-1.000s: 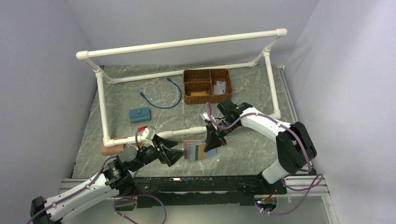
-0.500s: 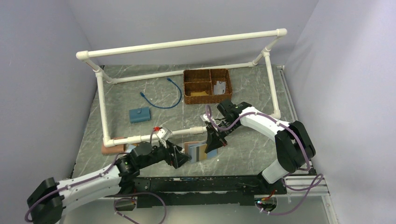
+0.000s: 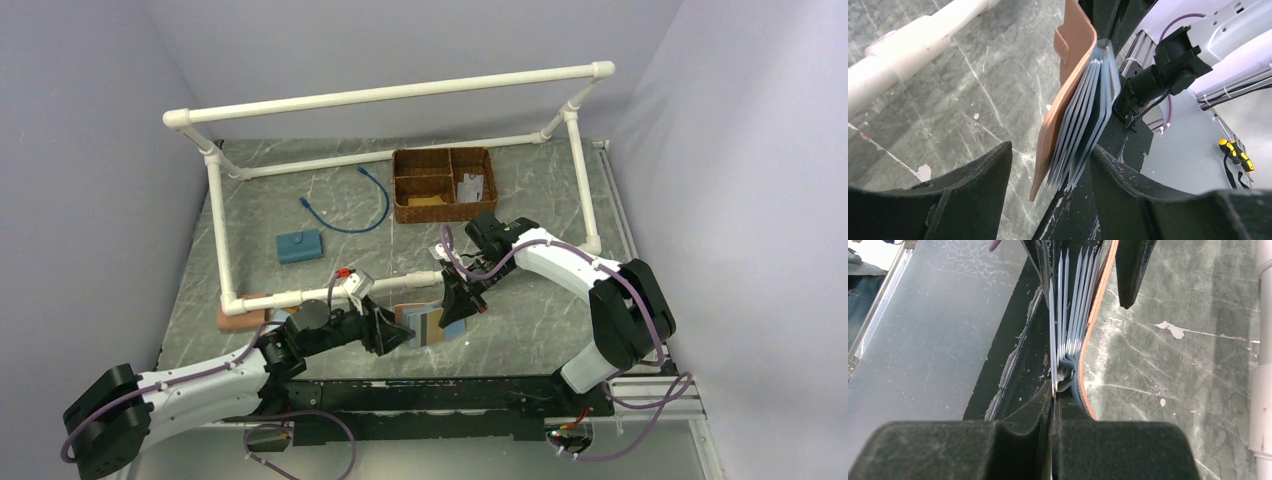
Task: Take the credit cards out of the card holder
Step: Remove the credit card from the card holder.
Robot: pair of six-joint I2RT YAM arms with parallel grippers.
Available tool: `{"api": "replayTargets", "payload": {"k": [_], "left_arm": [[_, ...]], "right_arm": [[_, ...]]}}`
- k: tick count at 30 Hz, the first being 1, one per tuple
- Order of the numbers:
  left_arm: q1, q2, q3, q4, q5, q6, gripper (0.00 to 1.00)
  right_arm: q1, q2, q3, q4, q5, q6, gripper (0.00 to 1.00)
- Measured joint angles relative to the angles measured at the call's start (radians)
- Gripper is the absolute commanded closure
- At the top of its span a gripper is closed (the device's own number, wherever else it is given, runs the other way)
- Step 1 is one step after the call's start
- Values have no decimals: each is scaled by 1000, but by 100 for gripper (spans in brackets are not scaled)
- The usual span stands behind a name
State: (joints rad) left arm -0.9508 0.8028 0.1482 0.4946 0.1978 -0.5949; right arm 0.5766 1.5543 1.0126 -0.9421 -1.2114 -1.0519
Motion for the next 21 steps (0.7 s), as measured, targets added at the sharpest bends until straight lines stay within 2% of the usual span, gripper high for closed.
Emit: {"api": "replayTargets", "payload": {"k": [4, 7, 9, 12, 13, 21], "left_arm": [[0, -9, 0, 17, 9, -1, 43], [0, 0, 10, 17, 23, -2, 53], [0, 13, 21, 18, 37, -6, 67], [0, 27, 31, 21, 53, -14, 96], [0, 28, 31, 20, 60, -14, 100], [0, -66, 9, -6, 70, -19, 100]], "right_arm": [[0, 0, 0, 0, 0, 0, 100], [0, 0, 0, 0, 1, 0, 100], [0, 0, 0, 0, 2, 0, 100], [-1, 1, 0, 0, 6, 0, 100], [-1, 2, 0, -2, 6, 1, 100], [0, 5, 10, -8, -18, 1, 100]]}}
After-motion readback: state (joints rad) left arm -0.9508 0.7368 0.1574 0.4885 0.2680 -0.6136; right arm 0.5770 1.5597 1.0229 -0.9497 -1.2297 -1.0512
